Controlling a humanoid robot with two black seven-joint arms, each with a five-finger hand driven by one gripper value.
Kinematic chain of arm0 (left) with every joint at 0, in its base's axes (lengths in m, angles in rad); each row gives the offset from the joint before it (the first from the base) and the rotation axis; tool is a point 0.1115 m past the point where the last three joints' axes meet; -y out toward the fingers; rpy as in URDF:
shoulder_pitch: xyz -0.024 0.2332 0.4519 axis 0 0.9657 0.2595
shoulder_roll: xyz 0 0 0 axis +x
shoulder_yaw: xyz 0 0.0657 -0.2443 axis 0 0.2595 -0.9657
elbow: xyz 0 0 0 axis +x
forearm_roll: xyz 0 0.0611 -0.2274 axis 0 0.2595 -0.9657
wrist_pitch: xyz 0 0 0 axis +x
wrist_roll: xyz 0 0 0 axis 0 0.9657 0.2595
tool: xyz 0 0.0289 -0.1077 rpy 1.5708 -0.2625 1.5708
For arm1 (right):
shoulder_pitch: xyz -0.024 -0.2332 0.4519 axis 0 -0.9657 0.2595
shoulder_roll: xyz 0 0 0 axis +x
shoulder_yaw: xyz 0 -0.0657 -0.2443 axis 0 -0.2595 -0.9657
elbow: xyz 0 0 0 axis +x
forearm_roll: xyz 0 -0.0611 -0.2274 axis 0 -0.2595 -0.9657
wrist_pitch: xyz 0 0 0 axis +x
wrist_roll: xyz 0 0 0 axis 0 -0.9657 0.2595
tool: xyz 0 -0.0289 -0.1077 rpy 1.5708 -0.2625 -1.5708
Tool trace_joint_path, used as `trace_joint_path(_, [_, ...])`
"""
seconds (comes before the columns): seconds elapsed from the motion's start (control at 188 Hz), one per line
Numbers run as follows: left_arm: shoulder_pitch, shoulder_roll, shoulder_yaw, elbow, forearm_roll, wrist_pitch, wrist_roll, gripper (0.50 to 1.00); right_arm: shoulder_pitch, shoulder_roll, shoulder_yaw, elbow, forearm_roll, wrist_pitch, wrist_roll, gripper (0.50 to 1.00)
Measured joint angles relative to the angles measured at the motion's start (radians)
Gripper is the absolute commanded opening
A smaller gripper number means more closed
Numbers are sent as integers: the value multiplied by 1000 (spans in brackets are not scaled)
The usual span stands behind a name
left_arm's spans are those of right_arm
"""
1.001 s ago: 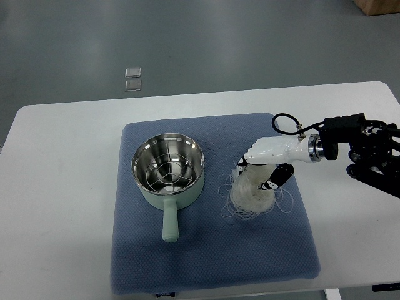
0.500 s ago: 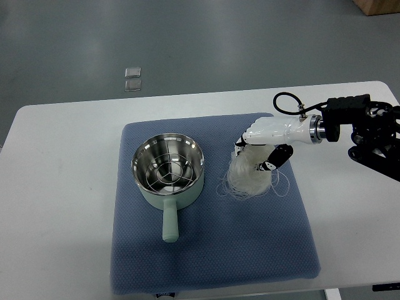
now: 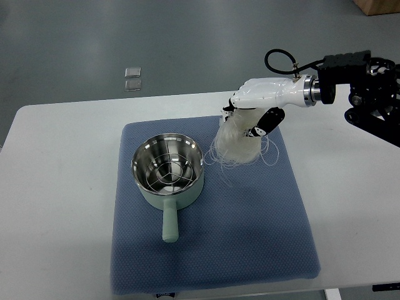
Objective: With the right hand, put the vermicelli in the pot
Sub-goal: 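Lift the vermicelli with the right hand and carry it over the pot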
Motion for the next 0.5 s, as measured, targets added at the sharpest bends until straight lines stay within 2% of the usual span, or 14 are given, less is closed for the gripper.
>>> trace_joint_path(0.192, [0, 0, 0, 0, 0, 0, 0, 1000, 85, 33, 0, 0, 0, 23, 0, 500])
trace_joint_path(0.5, [0, 0, -1, 0, 0, 0, 0, 1000, 166, 174, -2, -36, 0, 39, -2, 500])
